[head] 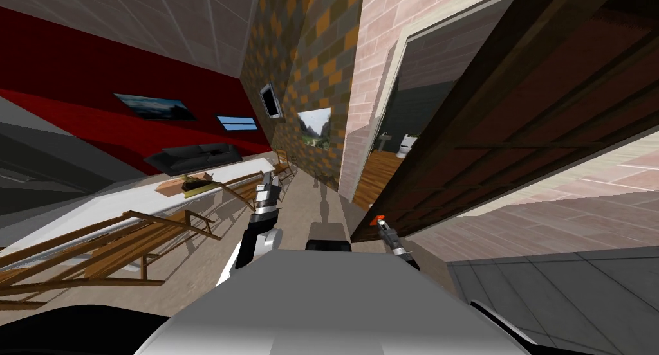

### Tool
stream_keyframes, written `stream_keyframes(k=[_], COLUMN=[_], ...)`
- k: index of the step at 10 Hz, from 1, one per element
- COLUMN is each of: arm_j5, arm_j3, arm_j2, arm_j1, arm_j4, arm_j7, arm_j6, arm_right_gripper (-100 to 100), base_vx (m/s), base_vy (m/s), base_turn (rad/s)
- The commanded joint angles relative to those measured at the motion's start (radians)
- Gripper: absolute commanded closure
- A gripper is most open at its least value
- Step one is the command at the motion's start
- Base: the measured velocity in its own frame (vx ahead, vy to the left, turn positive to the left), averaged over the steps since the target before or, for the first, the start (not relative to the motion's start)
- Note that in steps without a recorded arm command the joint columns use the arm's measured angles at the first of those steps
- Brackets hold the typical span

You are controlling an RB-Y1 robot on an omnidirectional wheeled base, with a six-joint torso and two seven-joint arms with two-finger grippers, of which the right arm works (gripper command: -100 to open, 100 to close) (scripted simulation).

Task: Pull the door open

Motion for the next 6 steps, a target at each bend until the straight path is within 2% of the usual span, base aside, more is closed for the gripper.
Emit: stream_keyframes(k=[1,4,6], arm_j5=[0.003,0.008,0.011], arm_j3=[0.008,0.020,0.027], arm_j2=[0.001,-0.005,-0.008], arm_j1=[0.003,0.009,0.012], arm_j4=[0.013,0.033,0.043], arm_j7=[-0.006,-0.019,-0.025], arm_j6=[-0.018,-0.050,-0.067], arm_right_gripper=[100,100,100], base_vx=[-0.184,-0.213,-0.190], base_vy=[-0.066,-0.107,-0.064], base_turn=[0.144,0.190,0.131])
